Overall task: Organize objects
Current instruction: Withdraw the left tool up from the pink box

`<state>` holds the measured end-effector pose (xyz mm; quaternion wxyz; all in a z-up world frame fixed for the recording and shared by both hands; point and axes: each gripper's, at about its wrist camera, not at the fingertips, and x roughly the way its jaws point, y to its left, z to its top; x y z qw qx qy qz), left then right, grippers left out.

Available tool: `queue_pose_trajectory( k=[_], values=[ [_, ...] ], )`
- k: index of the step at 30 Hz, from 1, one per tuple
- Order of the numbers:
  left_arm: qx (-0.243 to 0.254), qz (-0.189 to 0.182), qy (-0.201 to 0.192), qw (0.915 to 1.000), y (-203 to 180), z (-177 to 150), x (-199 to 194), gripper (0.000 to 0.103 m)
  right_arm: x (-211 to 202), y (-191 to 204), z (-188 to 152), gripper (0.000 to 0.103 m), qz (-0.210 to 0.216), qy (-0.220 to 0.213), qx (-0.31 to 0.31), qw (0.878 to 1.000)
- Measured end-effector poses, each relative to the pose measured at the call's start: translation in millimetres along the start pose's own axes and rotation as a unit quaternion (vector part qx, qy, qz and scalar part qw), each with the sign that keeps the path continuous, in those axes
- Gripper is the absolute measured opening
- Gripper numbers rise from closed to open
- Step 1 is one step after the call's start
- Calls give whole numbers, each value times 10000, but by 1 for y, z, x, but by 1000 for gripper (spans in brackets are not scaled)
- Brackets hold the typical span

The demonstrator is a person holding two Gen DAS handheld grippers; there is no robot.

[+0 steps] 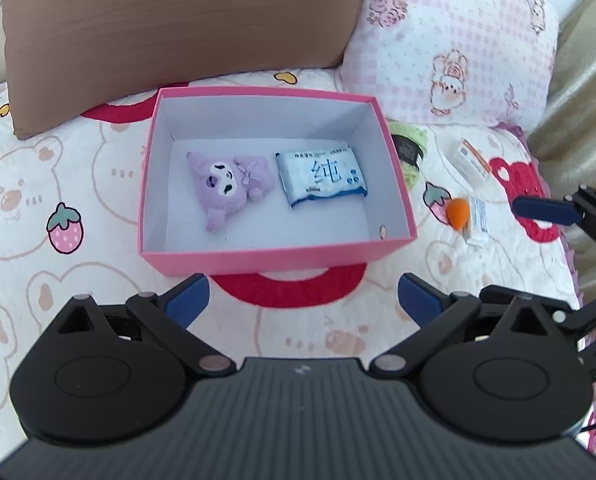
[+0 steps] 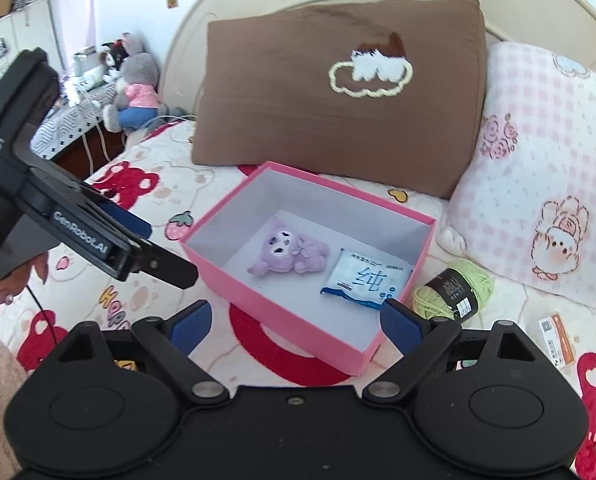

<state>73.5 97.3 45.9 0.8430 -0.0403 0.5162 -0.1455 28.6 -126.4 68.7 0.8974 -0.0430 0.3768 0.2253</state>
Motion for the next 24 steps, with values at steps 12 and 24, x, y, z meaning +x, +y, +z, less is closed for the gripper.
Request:
queue_pose_trajectory(
  k=[12,24],
  values=[
    [363,5,119,9993,-17,-26,-14,102,-31,11,-18,93,158,-160,-296,9993],
    [458,-45,285,9985,-40,-43,-13,102,-47,8,-36,93,114,-22,-360,9993]
  ],
)
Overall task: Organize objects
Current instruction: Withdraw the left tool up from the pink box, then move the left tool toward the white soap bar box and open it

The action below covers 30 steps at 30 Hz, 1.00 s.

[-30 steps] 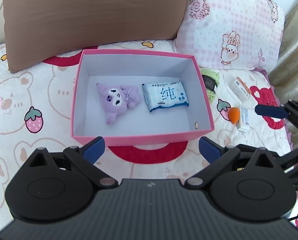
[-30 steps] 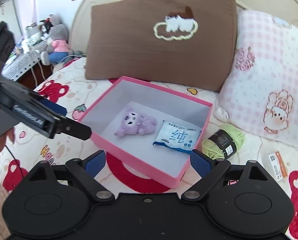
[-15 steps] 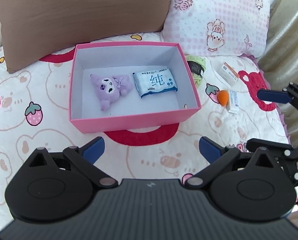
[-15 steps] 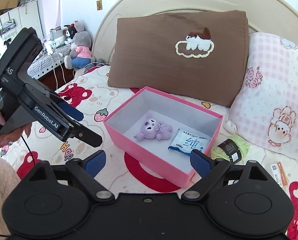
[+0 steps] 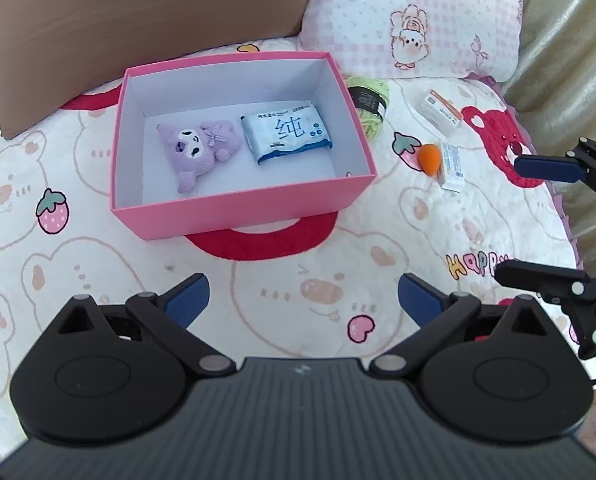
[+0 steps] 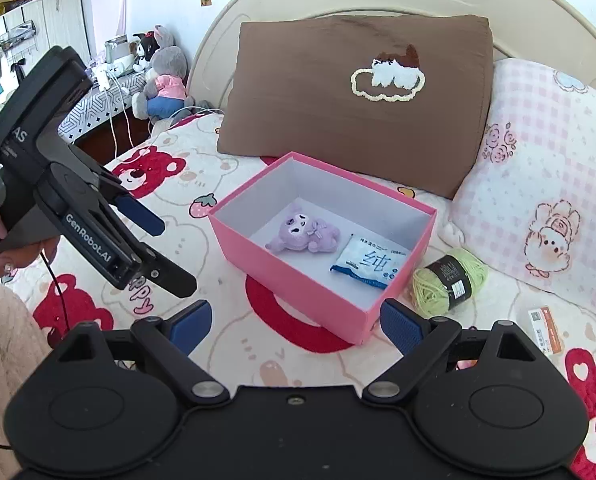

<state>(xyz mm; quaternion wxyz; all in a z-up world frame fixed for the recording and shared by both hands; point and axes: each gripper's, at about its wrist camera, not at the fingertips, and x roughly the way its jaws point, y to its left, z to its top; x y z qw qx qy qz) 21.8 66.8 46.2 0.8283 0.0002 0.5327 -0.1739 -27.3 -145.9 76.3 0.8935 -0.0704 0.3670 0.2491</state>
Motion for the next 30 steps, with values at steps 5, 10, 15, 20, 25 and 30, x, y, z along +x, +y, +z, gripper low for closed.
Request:
queue_pose_trajectory(
  k=[5,10,15,20,25,30],
  values=[
    [-19,-41,38,10000,-11,-2,3,102,-7,-5,-9,93,-59,24,25,10000],
    [48,-79,80,9999,-28,-2,10,102,-16,-13,-18,93,-118,-2,85,9999],
    [155,-150,173,9996,-48,-1,19,102,-24,-27,-31,93,-176,19,118,9998],
    [231,-194,234,9993,-68,4,31,102,-27,-43,-46,93,-275,49,199,9994],
    [252,-302,272,9989,-85,11,48,102,-24,-62,-62,93,-469,103,298,9984],
    [188,-431,312,9984,-100,18,71,102,-20,-82,-76,93,-735,139,213,9970]
  ],
)
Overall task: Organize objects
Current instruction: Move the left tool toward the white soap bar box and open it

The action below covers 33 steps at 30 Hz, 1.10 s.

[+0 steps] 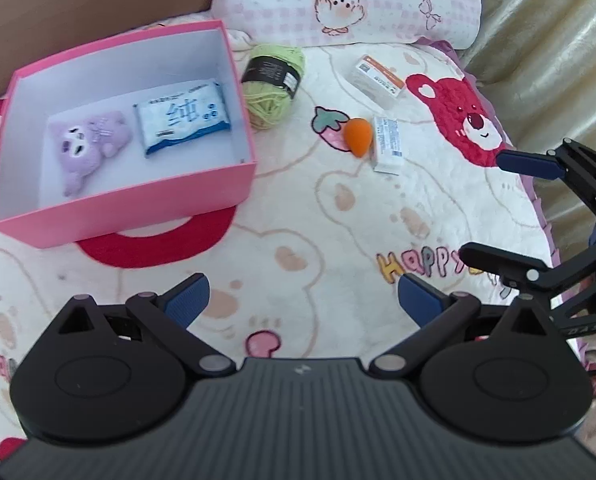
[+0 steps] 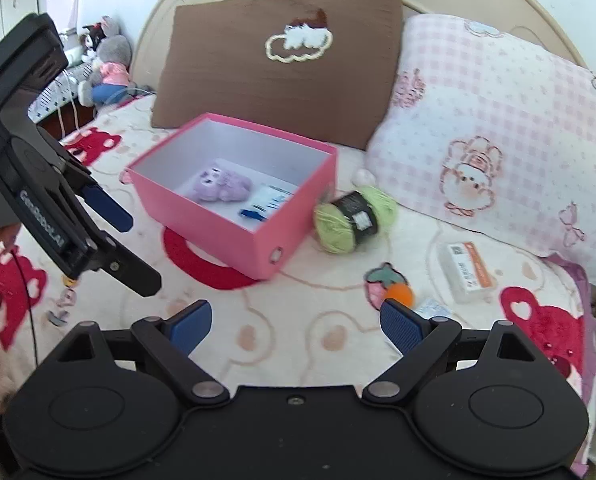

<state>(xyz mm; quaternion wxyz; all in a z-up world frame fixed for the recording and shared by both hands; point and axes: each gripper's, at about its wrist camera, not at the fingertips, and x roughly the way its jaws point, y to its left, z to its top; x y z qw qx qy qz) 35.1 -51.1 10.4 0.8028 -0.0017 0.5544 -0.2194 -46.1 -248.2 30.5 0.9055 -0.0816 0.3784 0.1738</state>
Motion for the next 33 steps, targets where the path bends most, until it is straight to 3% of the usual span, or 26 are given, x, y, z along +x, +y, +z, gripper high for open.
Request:
queue_pose_trajectory(
  k=[7,13,17,20,23,27,30,33],
  values=[
    [84,-84,28,9999,-21,15,36,102,12,-25,-16,93,-181,144,-38,9997],
    [9,-184,61,9998,-34,25,66,99,31,-41,-31,93,-237,181,-677,9973],
    [-201,-321,130,9992,-41,32,93,99,55,-60,-40,93,-329,336,-1020,9937],
    [-282,-321,167,9989,-47,35,112,99,73,-72,-38,93,-408,712,-1114,9904],
    [-435,-394,159,9982,-48,38,126,99,77,-76,-34,93,-211,785,-1321,9879],
    [-792,-851,-7,9932,-47,44,142,99,95,-69,-30,93,-259,1310,-2033,9700],
    [-949,-938,-199,9909,-52,46,152,99,106,-69,-32,93,-26,1452,-2591,9549],
    [-1045,-923,-279,9898,-56,50,168,93,126,-71,-44,88,-304,1607,-3372,9271]
  ],
)
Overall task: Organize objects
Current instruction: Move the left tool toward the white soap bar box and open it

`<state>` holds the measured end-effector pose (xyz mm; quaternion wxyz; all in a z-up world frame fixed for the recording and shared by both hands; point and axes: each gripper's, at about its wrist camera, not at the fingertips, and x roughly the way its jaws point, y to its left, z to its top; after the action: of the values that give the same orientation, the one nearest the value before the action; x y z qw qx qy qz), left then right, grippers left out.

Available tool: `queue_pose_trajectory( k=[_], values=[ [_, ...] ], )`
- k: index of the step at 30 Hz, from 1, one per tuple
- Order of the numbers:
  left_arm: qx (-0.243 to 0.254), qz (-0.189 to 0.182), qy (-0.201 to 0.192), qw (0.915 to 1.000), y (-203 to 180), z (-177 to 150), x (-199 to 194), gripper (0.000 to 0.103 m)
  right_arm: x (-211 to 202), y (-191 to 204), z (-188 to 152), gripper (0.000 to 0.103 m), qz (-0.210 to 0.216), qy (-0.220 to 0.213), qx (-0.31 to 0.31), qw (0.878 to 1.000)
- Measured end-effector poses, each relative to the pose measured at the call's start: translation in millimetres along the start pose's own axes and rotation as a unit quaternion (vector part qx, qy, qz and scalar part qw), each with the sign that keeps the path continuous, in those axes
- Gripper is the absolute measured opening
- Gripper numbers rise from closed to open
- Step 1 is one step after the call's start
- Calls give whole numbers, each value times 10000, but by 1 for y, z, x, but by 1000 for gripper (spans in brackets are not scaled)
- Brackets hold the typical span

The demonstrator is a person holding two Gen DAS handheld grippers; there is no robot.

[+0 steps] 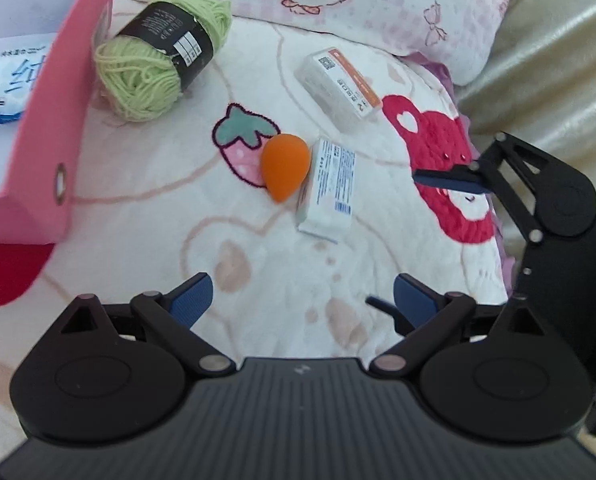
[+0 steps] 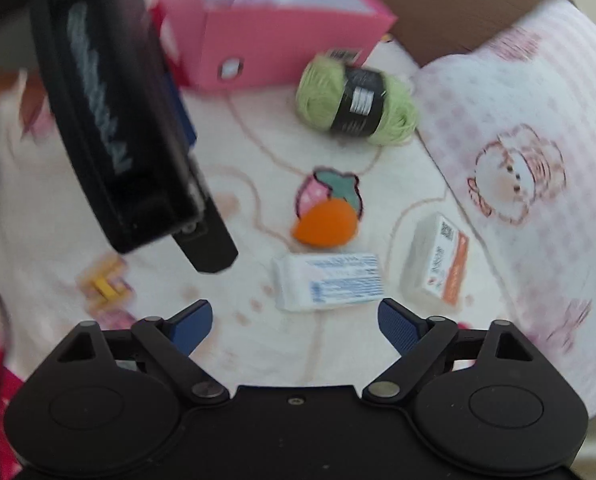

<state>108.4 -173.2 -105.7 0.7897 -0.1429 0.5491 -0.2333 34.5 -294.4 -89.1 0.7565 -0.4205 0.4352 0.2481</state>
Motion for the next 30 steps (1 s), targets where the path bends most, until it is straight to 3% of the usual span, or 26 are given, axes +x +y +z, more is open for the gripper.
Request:
queue_pose_trajectory(
  k=[2,6,13,15,18,30],
  values=[
    [-99,24,22,9999,1,2,11,87,10,-2,-3,88,-35,-72,-130,9999],
    [-409,-218,-3,9989,4,4,30,85,25,-15,-5,89,209,-205,-30,9996],
    [-984,-517,-51,9938,9,11,51,83,50,-26,-8,89,187,-185,-159,9995],
    [-1110,-600,-49,9920,9,11,56,74,58,-29,-10,93,154,-174,-176,9996],
    [-1131,-385,-82,9928,7,9,62,61,73,-37,-11,101,160,-53,67,9998],
    [-1357,-174,-518,9892,7,3,70,50,88,-56,-14,102,868,-306,440,9948]
  ],
)
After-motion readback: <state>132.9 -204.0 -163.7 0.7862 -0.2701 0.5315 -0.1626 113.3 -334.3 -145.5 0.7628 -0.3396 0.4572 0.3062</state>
